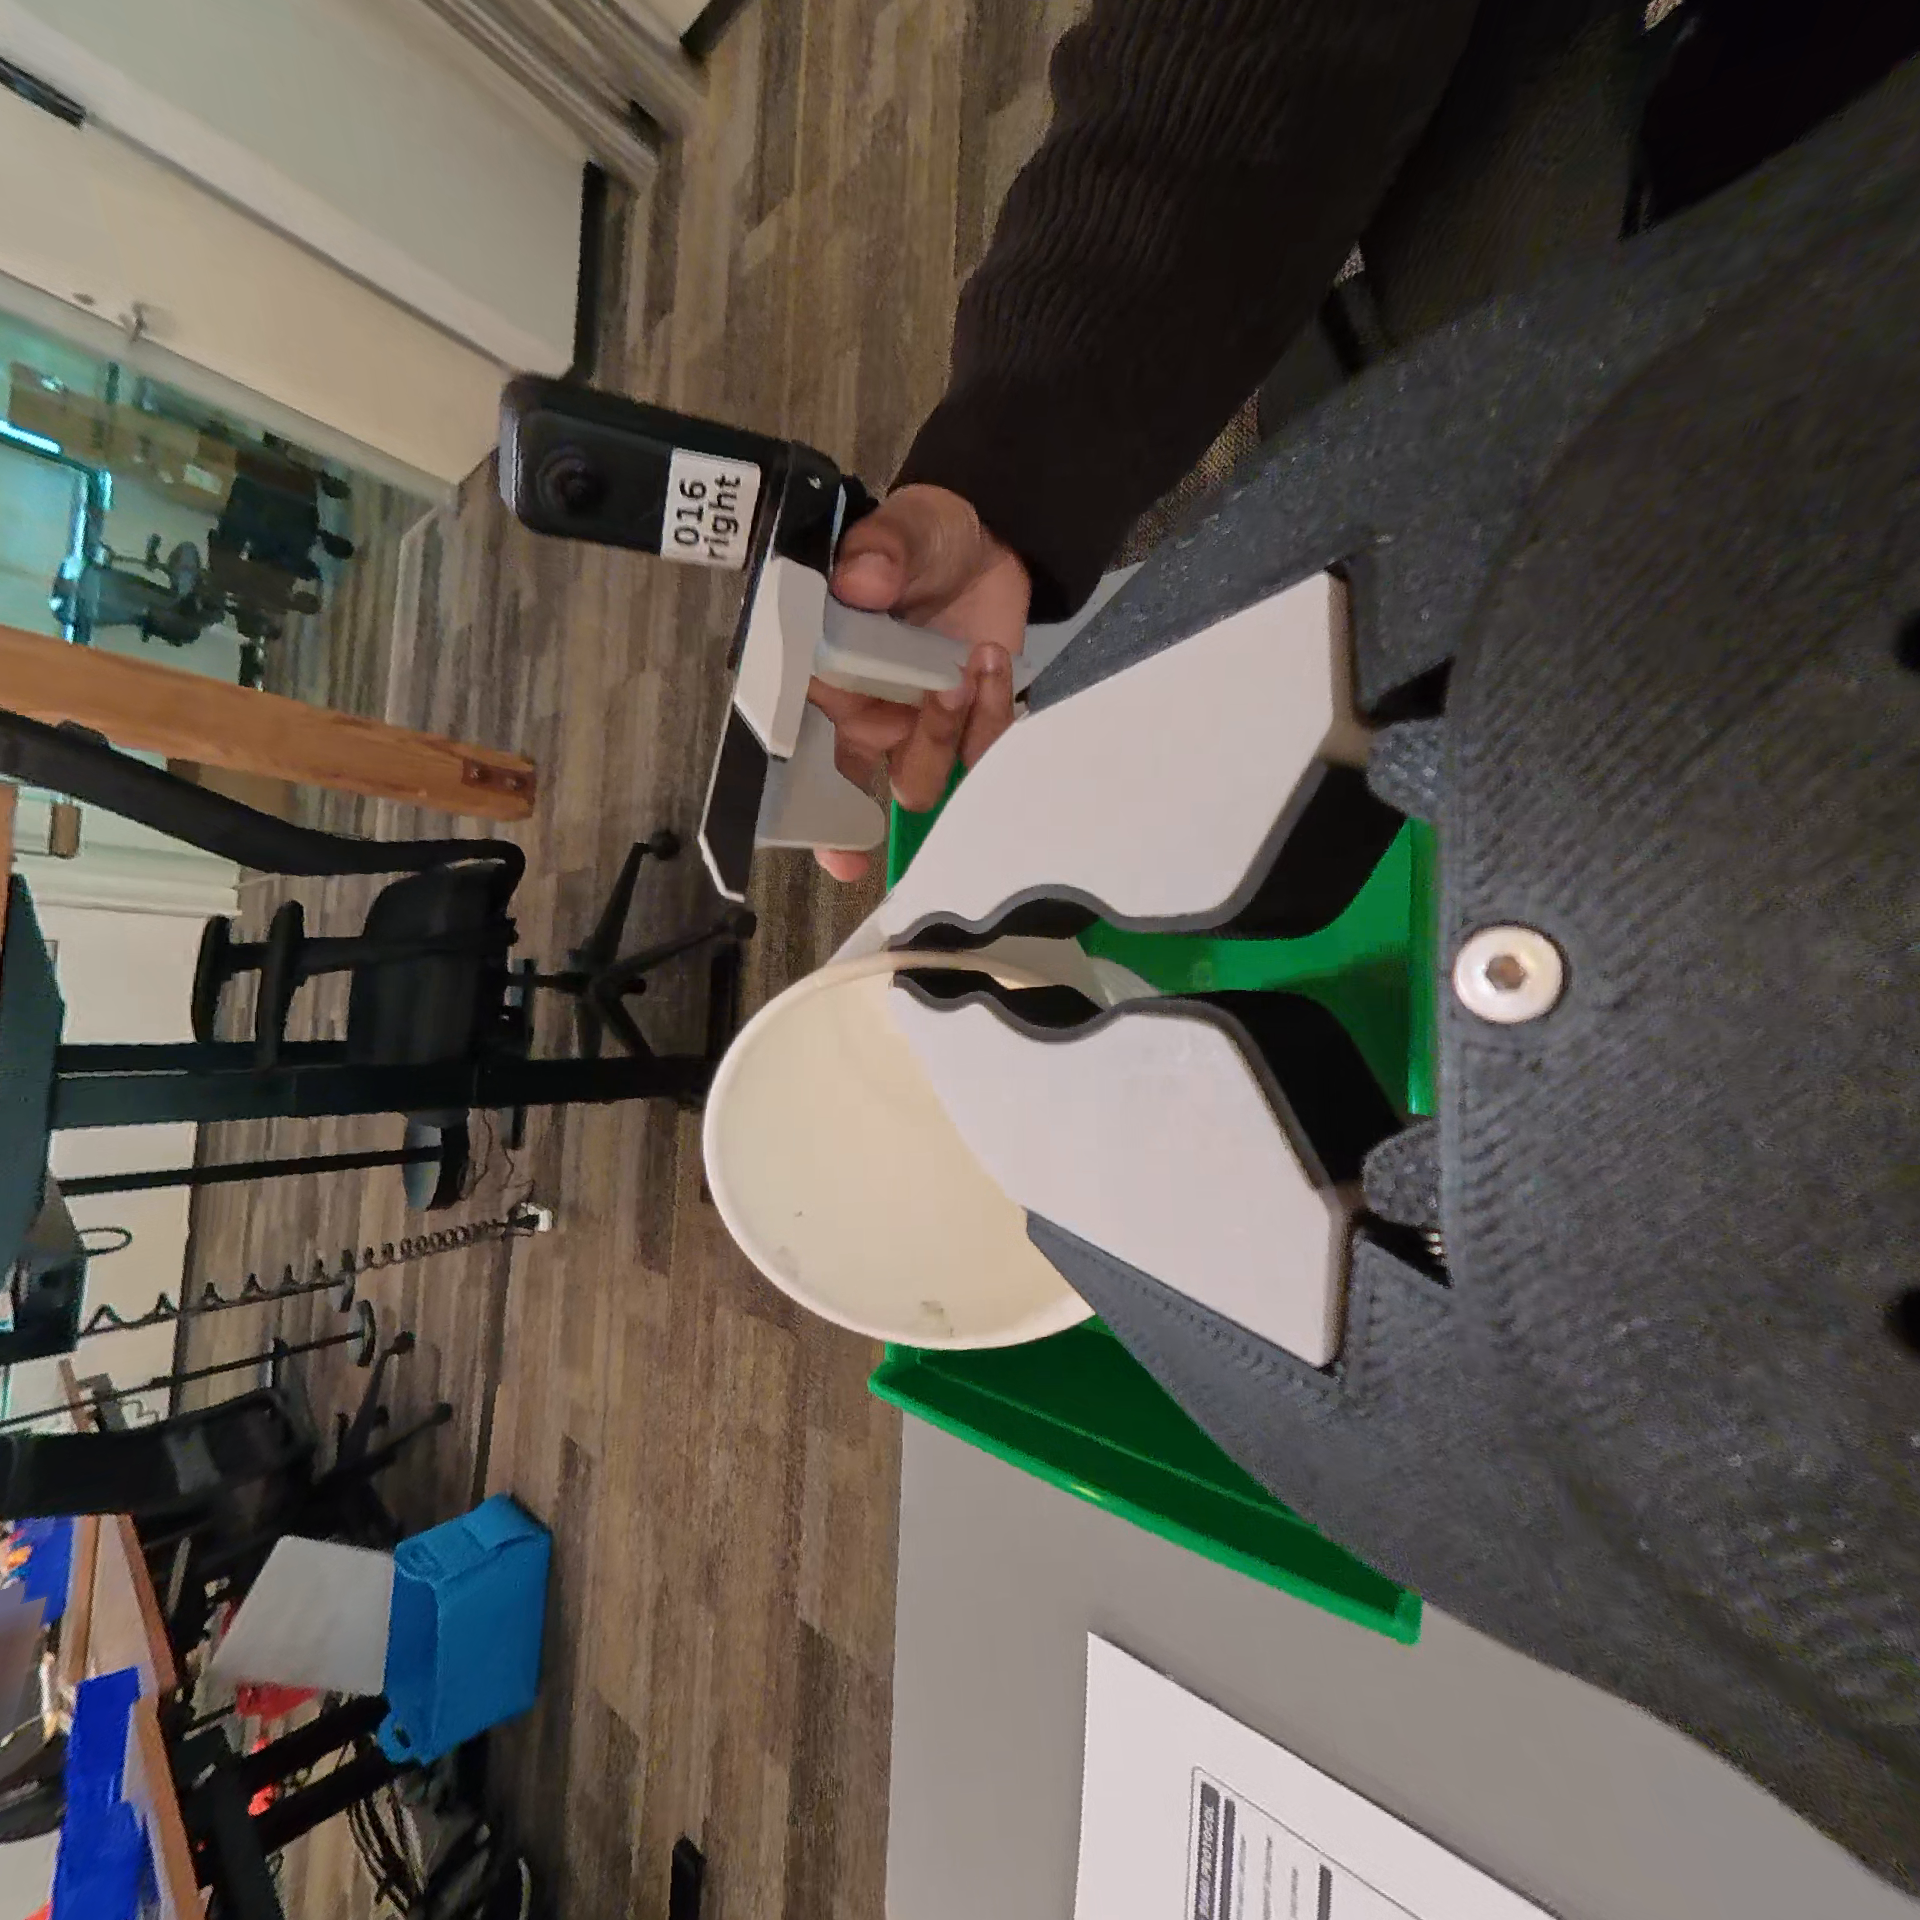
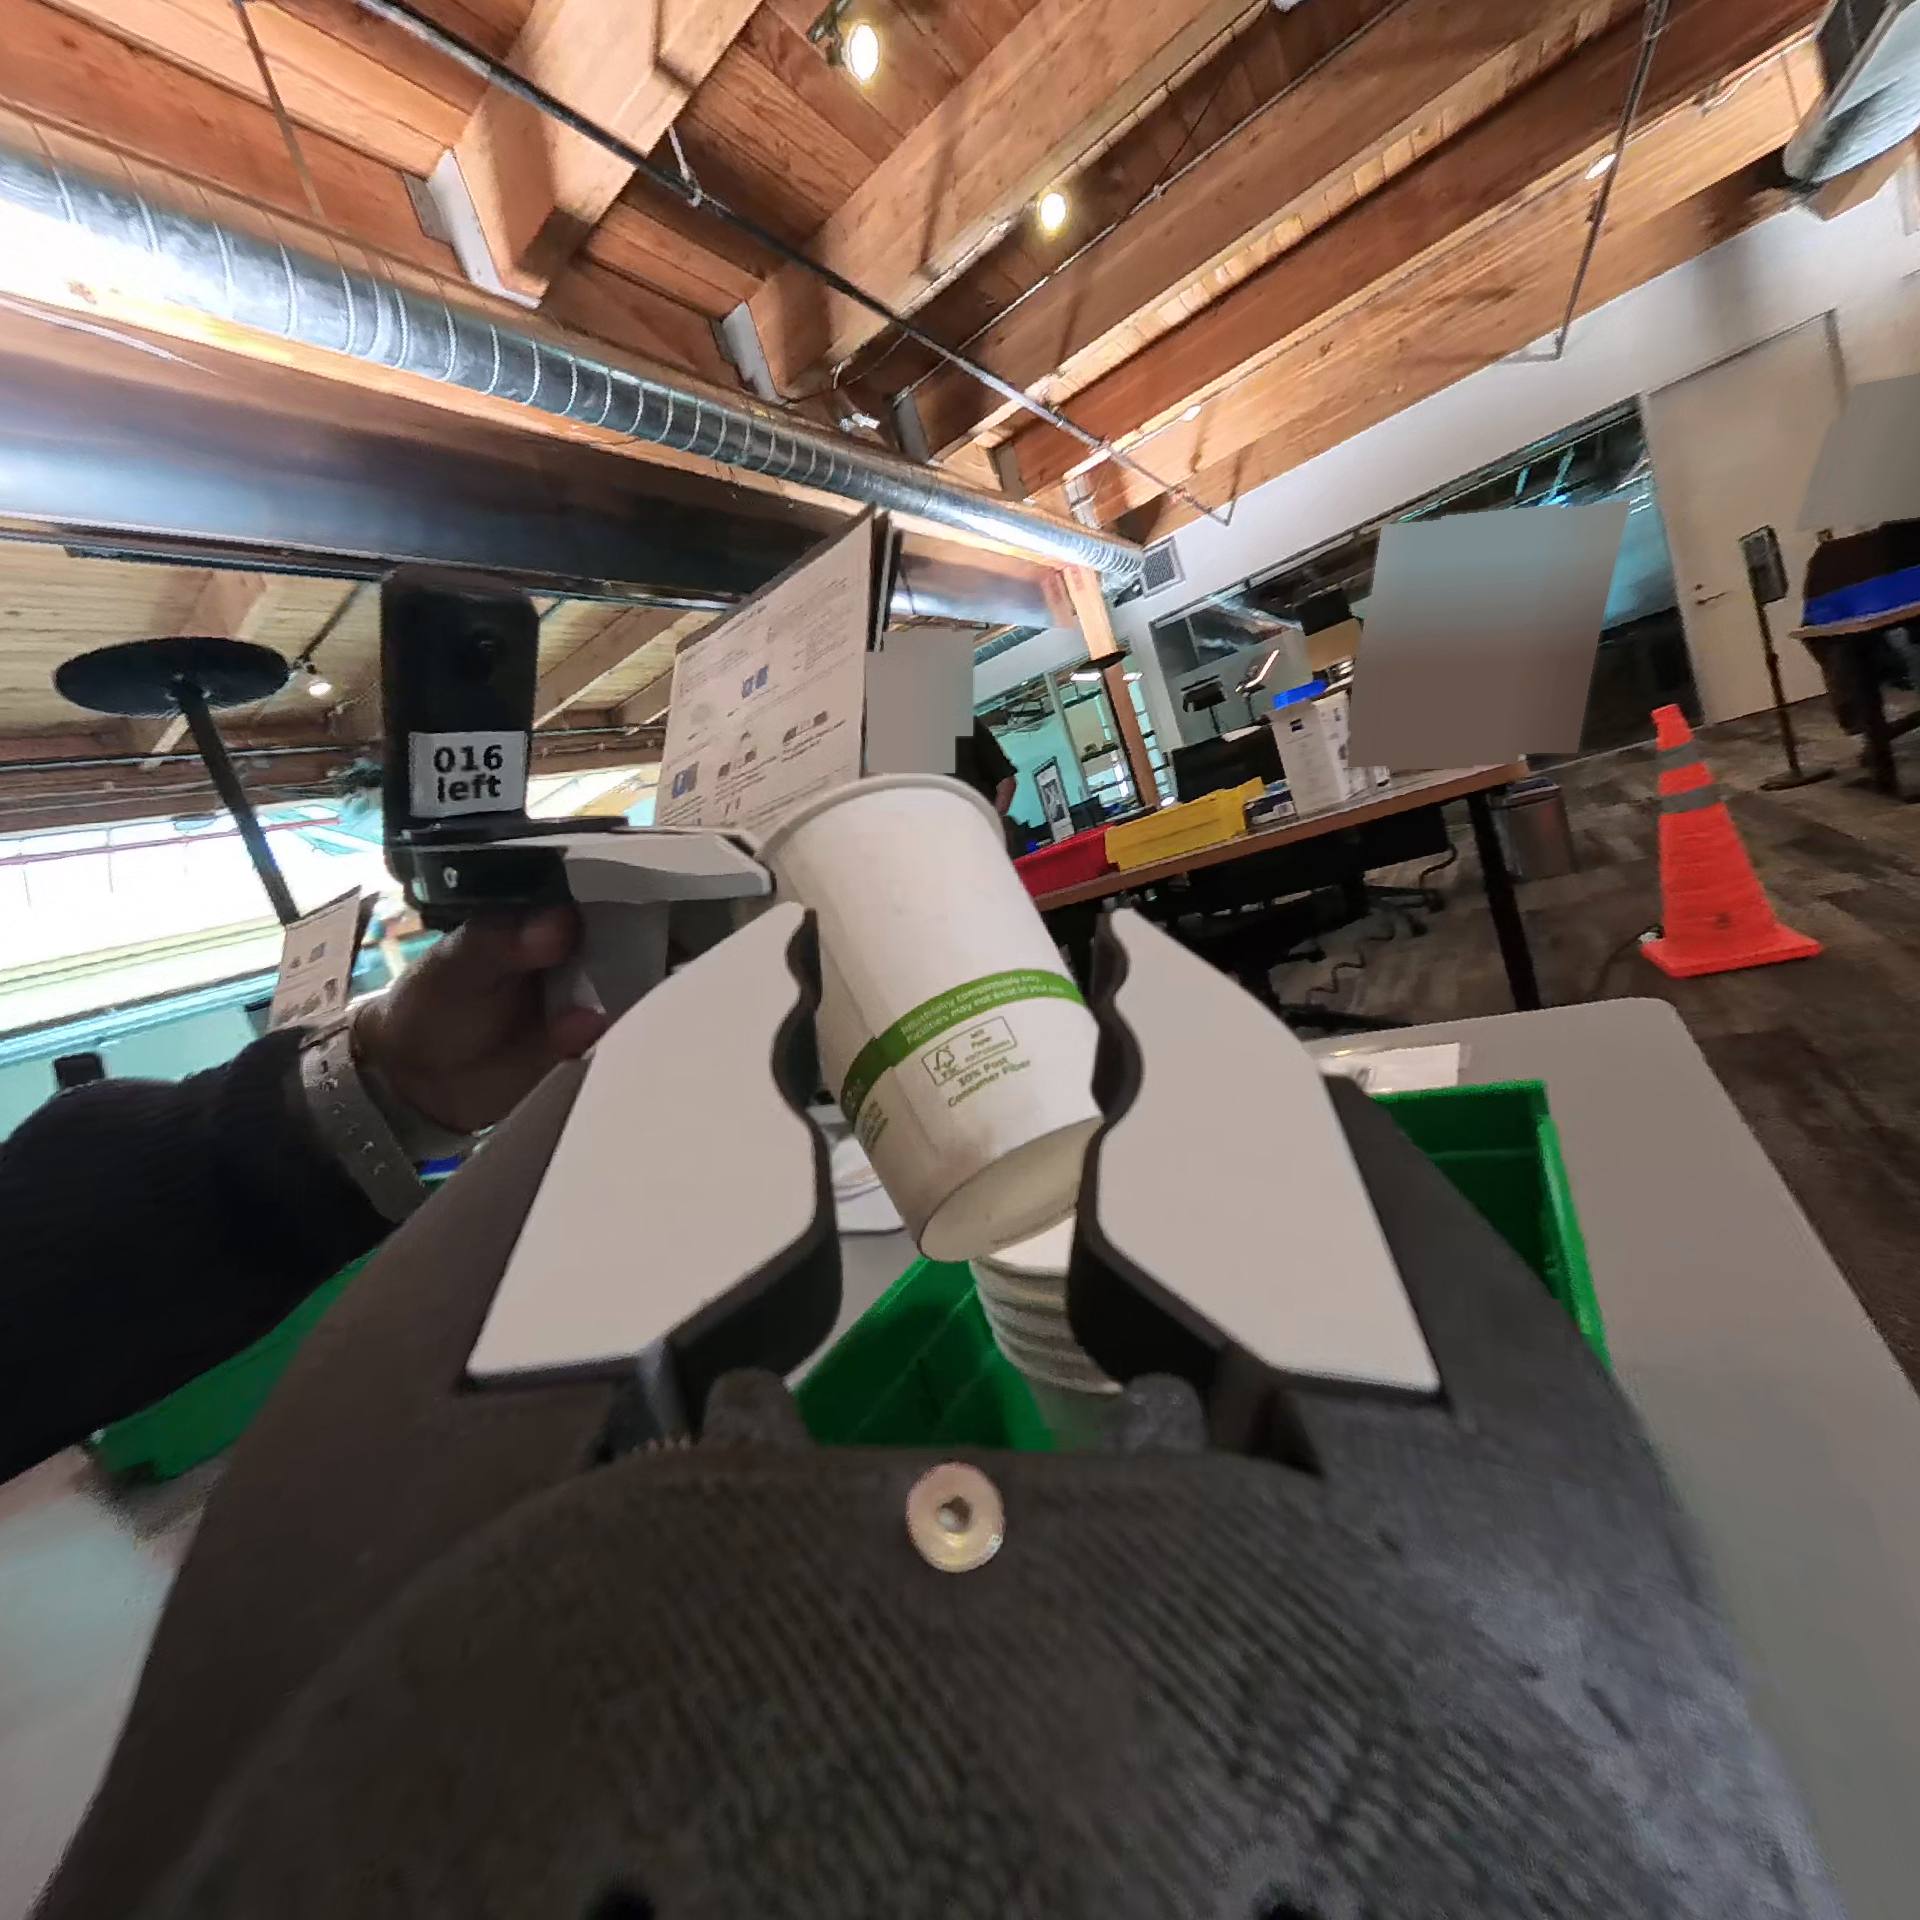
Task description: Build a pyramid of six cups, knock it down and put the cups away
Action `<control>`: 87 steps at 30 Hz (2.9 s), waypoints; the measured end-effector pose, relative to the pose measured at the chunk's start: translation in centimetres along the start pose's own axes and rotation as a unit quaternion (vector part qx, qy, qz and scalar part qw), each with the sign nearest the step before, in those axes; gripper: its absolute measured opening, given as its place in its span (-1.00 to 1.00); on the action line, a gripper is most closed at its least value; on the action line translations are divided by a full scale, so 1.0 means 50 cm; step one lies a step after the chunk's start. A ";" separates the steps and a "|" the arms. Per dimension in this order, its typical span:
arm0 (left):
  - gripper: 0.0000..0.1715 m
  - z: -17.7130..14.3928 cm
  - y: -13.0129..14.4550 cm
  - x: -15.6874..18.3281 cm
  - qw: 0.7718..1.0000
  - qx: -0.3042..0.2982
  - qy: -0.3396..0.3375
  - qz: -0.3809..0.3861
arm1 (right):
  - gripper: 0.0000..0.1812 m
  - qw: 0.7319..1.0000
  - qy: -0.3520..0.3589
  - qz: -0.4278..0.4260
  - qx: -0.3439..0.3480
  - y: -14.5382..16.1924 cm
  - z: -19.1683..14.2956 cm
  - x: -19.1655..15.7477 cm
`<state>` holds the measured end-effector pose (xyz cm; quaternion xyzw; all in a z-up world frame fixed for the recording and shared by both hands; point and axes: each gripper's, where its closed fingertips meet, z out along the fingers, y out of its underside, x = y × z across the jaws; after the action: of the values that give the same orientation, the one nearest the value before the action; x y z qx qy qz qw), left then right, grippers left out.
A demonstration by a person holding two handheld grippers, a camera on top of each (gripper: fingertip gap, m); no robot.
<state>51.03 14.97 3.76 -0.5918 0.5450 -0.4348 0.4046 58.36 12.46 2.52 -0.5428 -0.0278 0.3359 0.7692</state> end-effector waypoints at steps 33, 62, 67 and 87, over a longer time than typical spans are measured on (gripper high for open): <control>-0.73 0.143 0.094 -0.035 0.935 -0.340 -0.077 0.064 | -0.50 0.996 0.079 0.035 0.012 -0.030 -0.019 0.064; -0.30 -0.429 0.459 0.034 0.918 -0.139 -0.351 -0.121 | -0.30 0.995 0.101 -0.002 -0.021 -0.039 0.037 -0.007; -0.31 -0.591 0.594 0.097 0.880 -0.181 -0.425 -0.108 | 0.15 0.972 0.203 -0.008 -0.120 -0.003 0.006 0.038; -0.37 -0.693 0.651 0.048 0.850 -0.107 -0.490 -0.161 | -0.08 0.903 0.337 -0.098 -0.249 0.176 -0.178 0.159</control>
<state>8.46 9.83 -16.86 -0.8475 0.2161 -0.0863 0.4771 63.87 11.16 -11.18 -0.7922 0.0972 0.0377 0.6013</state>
